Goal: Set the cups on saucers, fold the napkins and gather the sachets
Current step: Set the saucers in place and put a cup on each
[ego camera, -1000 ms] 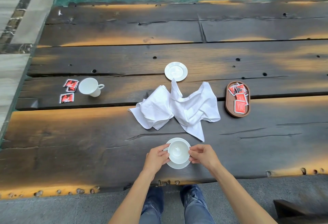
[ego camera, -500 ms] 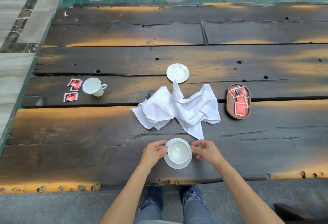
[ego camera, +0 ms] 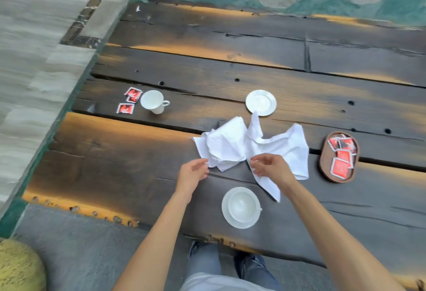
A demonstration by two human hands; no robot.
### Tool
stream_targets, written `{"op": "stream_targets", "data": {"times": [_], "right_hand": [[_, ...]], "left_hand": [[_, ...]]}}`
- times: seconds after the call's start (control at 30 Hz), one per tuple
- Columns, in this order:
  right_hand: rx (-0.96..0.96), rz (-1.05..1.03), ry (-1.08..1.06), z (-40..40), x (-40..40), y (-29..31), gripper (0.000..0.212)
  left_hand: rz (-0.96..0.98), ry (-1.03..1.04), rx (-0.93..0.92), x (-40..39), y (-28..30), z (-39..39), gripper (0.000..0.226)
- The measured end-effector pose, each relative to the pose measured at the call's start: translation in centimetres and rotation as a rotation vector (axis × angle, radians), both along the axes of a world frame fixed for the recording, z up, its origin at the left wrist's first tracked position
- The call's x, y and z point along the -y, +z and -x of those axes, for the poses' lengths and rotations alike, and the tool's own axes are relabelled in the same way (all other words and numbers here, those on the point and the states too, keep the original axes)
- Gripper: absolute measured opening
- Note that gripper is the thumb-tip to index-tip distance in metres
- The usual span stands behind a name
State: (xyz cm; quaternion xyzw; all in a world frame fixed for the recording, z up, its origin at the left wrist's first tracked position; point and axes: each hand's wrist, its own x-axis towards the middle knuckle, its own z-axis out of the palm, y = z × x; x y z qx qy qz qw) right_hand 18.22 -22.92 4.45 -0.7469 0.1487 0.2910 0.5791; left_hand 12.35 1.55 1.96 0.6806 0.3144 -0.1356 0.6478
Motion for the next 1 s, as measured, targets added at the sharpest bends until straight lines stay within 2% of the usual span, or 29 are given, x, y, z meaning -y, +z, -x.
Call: {"op": "stream_targets", "data": {"times": [0.3, 0.47, 0.7, 0.9, 1.0], "right_hand": [[0.034, 0.006, 0.045, -10.1, -11.7, -1.9, 0.027], [0.004, 0.013, 0.046, -15.1, -19.1, -4.2, 0.024], [-0.023, 0.011, 0.081, -20.0, -27.4, -5.4, 0.034], [-0.065, -0.033, 0.143, -21.7, -32.0, -5.6, 0.040], [-0.058, 0.026, 0.183, -21.7, -33.6, -6.0, 0.042]], "left_hand": [[-0.131, 0.119, 0.019, -12.0, -1.7, -8.6, 0.030], [-0.161, 0.163, 0.000, -18.0, -3.2, -13.3, 0.037], [-0.204, 0.300, -0.018, -23.2, -4.8, -18.7, 0.049], [-0.144, 0.228, -0.007, -25.3, -5.5, -20.6, 0.037], [-0.124, 0.199, 0.021, -25.6, -5.7, -20.7, 0.033]]}}
